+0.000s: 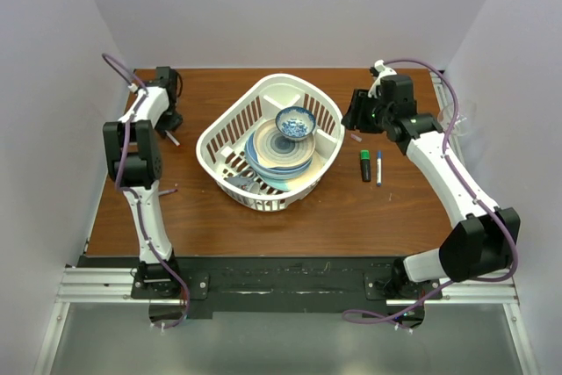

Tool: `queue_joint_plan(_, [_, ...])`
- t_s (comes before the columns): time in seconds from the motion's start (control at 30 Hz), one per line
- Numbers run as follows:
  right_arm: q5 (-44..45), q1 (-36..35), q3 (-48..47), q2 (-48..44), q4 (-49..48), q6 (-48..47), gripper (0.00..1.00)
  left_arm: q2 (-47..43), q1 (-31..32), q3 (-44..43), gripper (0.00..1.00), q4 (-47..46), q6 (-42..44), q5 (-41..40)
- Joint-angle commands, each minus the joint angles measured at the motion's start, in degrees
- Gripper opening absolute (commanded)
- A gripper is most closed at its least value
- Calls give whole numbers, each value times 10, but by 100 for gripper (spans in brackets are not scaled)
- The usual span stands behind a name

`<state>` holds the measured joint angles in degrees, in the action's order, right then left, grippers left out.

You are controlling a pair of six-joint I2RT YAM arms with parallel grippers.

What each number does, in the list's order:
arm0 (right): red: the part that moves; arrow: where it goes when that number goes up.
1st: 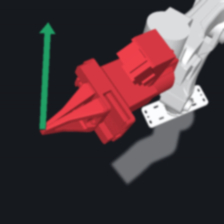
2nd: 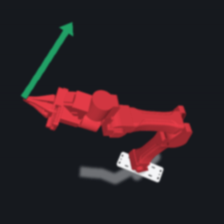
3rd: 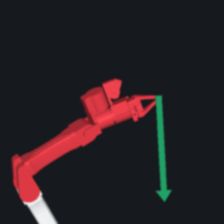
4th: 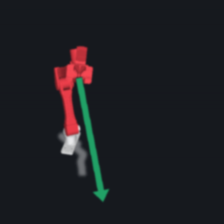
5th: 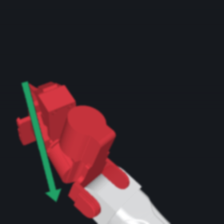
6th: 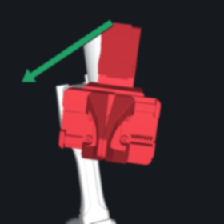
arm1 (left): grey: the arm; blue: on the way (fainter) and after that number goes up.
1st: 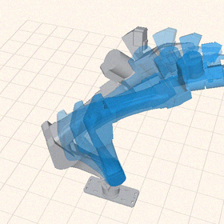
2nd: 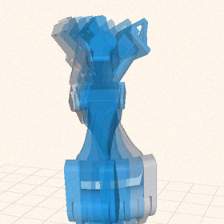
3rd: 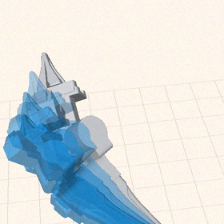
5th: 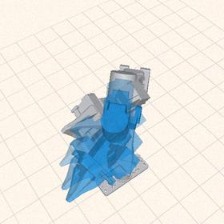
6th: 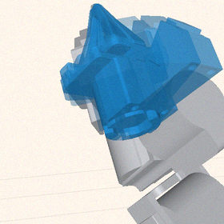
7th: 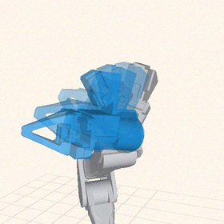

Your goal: Insert the pens into the pen caps

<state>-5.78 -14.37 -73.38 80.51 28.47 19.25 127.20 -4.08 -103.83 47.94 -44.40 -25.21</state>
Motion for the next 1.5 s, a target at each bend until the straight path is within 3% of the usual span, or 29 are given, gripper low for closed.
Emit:
queue_joint_plan(0.0, [-11, -6, -25, -3, -18, -6, 52, 15, -12, -5, 44, -28, -1, 2])
queue_joint_plan(0.33, [9, -12, -34, -2, 11, -12, 51, 9, -15, 41, 35, -55, 0, 13])
queue_joint_plan(0.6, [16, -36, -58, -15, 32, -20, 51, -15, -16, 81, 0, -56, 6, 24])
queue_joint_plan(0.83, [-36, -92, -105, -18, 46, -5, 55, -114, -16, 120, 0, -72, 28, 17])
queue_joint_plan(1.07, [-137, -150, -110, -17, -5, 39, 62, -301, -10, 209, 0, -153, 110, 118])
queue_joint_plan(1.13, [-184, -161, -94, -17, -66, 71, 63, -342, -1, 227, 0, -171, 127, 153])
queue_joint_plan(1.17, [-194, -173, -85, -17, -94, 87, 64, -383, 2, 251, 0, -196, 139, 208])
queue_joint_plan(1.33, [-215, -221, -33, -5, -256, 151, 69, -528, 57, 354, 0, -325, 122, 391])
queue_joint_plan(1.47, [-216, -246, -12, 17, -350, 193, 68, -585, 110, 405, 0, -377, 72, 473])
